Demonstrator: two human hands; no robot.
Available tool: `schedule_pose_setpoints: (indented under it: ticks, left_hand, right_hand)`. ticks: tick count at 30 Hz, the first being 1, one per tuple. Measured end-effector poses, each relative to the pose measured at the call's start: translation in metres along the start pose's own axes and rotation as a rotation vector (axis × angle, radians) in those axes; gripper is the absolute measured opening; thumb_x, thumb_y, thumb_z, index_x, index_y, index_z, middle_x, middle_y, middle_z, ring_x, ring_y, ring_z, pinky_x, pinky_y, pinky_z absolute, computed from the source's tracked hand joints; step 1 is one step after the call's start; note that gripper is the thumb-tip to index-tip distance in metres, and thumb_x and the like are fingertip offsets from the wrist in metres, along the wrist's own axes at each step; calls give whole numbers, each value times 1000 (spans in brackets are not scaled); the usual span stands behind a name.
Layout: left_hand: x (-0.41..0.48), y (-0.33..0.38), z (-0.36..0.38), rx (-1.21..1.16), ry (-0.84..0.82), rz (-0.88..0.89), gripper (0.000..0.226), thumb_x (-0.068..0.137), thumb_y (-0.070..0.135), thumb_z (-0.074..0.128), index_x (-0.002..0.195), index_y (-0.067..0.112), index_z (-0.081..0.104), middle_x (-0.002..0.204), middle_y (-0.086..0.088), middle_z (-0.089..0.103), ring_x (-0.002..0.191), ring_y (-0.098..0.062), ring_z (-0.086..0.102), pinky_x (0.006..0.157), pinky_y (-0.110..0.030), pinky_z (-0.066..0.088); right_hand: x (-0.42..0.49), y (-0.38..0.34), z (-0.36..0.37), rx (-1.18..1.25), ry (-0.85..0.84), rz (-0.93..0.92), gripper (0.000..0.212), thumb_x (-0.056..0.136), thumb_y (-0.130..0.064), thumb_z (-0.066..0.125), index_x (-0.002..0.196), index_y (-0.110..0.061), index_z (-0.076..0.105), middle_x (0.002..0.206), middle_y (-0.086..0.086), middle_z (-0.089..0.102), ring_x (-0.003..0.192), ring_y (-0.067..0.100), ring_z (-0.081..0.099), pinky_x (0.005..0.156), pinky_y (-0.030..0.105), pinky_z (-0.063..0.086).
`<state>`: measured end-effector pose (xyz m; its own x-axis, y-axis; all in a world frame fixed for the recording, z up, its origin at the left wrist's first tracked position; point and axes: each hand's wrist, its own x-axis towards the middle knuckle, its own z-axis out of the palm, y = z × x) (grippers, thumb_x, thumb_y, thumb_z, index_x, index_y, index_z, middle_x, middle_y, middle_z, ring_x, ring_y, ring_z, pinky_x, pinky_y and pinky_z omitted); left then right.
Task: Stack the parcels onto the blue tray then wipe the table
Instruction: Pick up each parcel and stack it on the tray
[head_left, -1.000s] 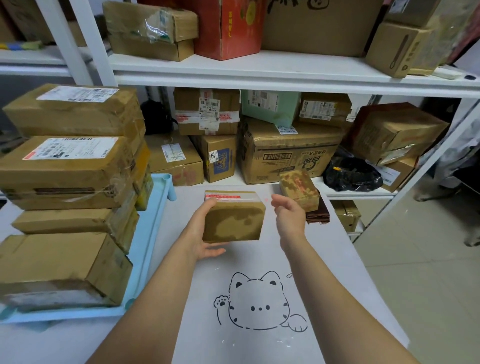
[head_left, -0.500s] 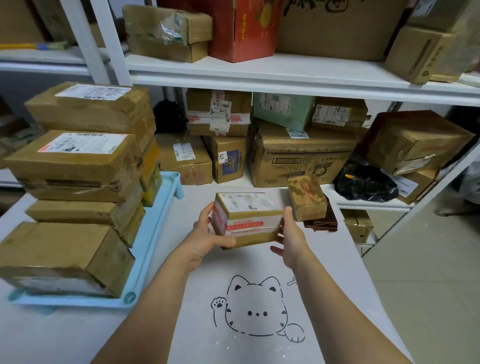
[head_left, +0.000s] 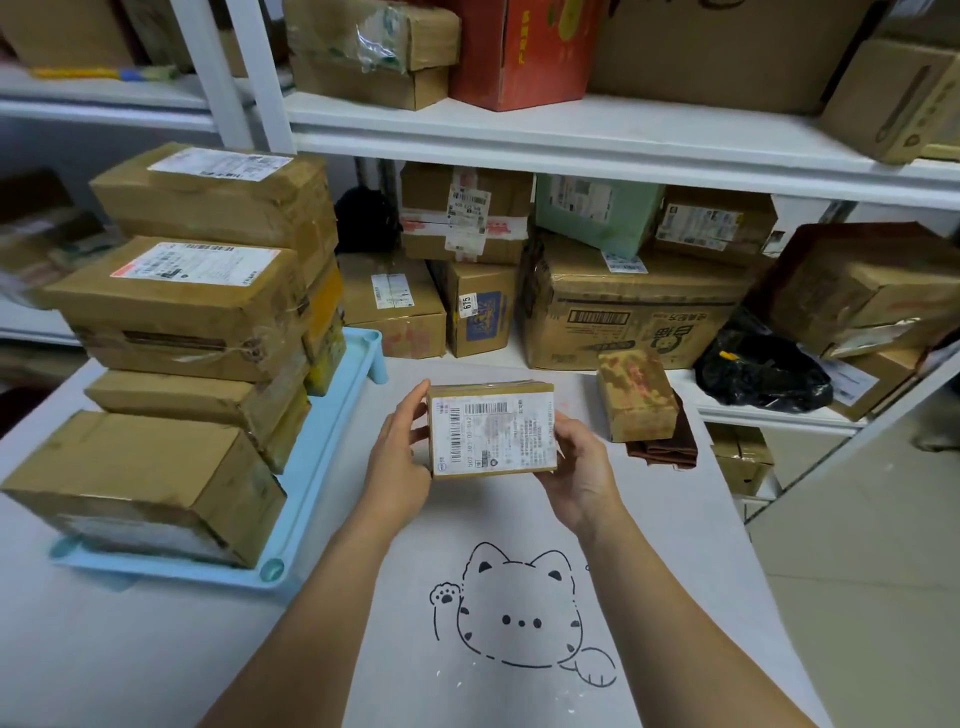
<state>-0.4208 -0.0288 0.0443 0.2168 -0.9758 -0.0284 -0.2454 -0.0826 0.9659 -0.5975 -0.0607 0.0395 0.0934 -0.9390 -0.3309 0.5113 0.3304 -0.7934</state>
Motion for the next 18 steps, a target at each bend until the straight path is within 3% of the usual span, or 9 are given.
schedule_pose_setpoints:
  ticks: [2, 3, 5, 6, 8, 11, 14, 18]
  left_hand:
    - [0, 8, -4, -295, 10, -84, 58, 92, -12, 40, 131, 31, 48, 129, 1, 52, 116, -21, 54, 66, -21, 54]
    - [2, 10, -8, -390, 26, -116, 51, 95, -7, 36, 120, 32, 55, 126, 1, 56, 116, -24, 55, 78, -28, 54]
    - [2, 12, -15, -406, 40, -146, 45, 96, 4, 35, 105, 39, 62, 123, 2, 62, 114, -23, 58, 99, -45, 45]
    - [2, 14, -20, -394, 38, -151, 38, 97, 13, 37, 103, 39, 63, 120, 3, 64, 114, -23, 57, 103, -49, 41]
    - [-1, 17, -30, -378, 24, -144, 26, 99, 30, 40, 106, 39, 63, 113, 6, 67, 112, -21, 58, 99, -45, 44]
    - [-3, 20, -49, -337, 16, -84, 18, 95, 32, 49, 109, 40, 57, 113, 1, 65, 104, -18, 60, 80, -31, 50]
    - [-7, 23, -70, -327, 36, -36, 26, 88, 29, 61, 111, 41, 56, 124, -3, 58, 109, -20, 59, 86, -35, 52]
    - [-17, 26, -104, -358, 82, 31, 35, 91, 18, 58, 120, 33, 45, 121, 1, 59, 107, -16, 60, 88, -32, 51]
  right_hand:
    - [1, 1, 1, -14, -48, -41, 38, 86, -3, 36, 90, -12, 73, 72, -2, 70, 70, 14, 56, 63, 28, 37]
    - [1, 1, 4, -25, -62, -53, 41, 85, -2, 35, 87, -14, 75, 70, -3, 68, 69, 14, 53, 62, 28, 35]
    - [2, 2, 8, -48, -69, -52, 37, 82, -5, 40, 89, -15, 75, 72, -2, 68, 71, 15, 52, 61, 28, 35]
    - [2, 3, 10, -61, -57, -42, 32, 80, -10, 46, 96, -15, 73, 75, -3, 70, 74, 15, 54, 62, 29, 37]
    - [1, 8, 13, -93, -35, -10, 47, 68, -22, 60, 114, -15, 66, 83, -6, 72, 85, 16, 57, 64, 29, 40]
    - [-4, 17, 23, -122, -81, 9, 78, 58, -32, 73, 132, -19, 54, 105, -2, 71, 96, 16, 58, 71, 30, 43]
    - [-12, 23, 39, -150, -170, -10, 75, 60, -31, 74, 132, -18, 55, 113, 5, 67, 92, 12, 62, 70, 28, 45]
    - [-26, 36, 70, -136, -219, -47, 77, 58, -31, 76, 130, -13, 56, 110, 6, 67, 88, 11, 65, 65, 24, 50]
